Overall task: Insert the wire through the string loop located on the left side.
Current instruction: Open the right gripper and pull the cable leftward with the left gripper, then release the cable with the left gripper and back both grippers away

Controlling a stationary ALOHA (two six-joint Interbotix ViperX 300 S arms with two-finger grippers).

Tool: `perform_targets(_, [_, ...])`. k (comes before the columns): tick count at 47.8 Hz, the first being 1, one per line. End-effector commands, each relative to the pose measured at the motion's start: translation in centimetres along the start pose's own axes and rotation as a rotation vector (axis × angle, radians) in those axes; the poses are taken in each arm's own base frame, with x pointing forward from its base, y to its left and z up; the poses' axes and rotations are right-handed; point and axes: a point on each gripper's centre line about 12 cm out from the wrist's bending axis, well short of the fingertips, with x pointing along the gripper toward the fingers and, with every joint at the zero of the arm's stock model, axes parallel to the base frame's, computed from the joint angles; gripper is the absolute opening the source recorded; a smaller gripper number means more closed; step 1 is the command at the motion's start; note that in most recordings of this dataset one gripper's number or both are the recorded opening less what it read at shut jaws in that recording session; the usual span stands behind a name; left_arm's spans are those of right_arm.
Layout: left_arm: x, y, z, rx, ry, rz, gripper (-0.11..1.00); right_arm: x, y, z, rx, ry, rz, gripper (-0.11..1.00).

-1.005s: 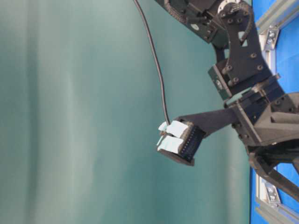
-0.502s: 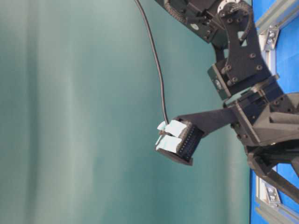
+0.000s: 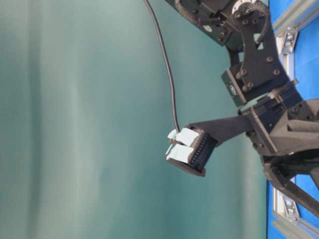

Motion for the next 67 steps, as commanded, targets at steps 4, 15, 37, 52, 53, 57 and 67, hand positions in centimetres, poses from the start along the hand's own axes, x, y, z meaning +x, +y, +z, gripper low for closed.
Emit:
perform_targets(4, [-1.6,-0.3,0.4,-0.019,0.034,-0.010,0.08,-0.8,0.2,3.1,0.000,-0.078,0.005,0.88])
perform_targets(15, [-4.4,-0.7,1.6,-0.019,-0.021,-0.042,0.08,-0.8,0.2,3.1,0.001,-0.078,0.004,0.88])
perform_targets(37, [-4.1,-0.9,1.4,0.005,-0.037,-0.052,0.08,-0.8,0.2,3.3,0.001,-0.086,0.005,0.88])
perform_targets(52, [-4.1,-0.8,1.2,-0.004,-0.027,-0.050,0.08,-0.8,0.2,3.3,0.000,-0.089,0.006,0.88])
perform_targets(53, [-4.1,-0.8,1.2,-0.004,-0.027,-0.050,0.08,-0.8,0.2,3.4,0.001,-0.090,0.005,0.88])
perform_targets(57, [-4.1,-0.8,1.2,-0.003,-0.025,-0.050,0.10,-0.8,0.2,3.4,0.001,-0.090,0.005,0.88])
perform_targets(67, [-4.1,-0.8,1.2,-0.003,-0.025,-0.050,0.70,-0.8,0.2,3.5,0.001,-0.093,0.005,0.88])
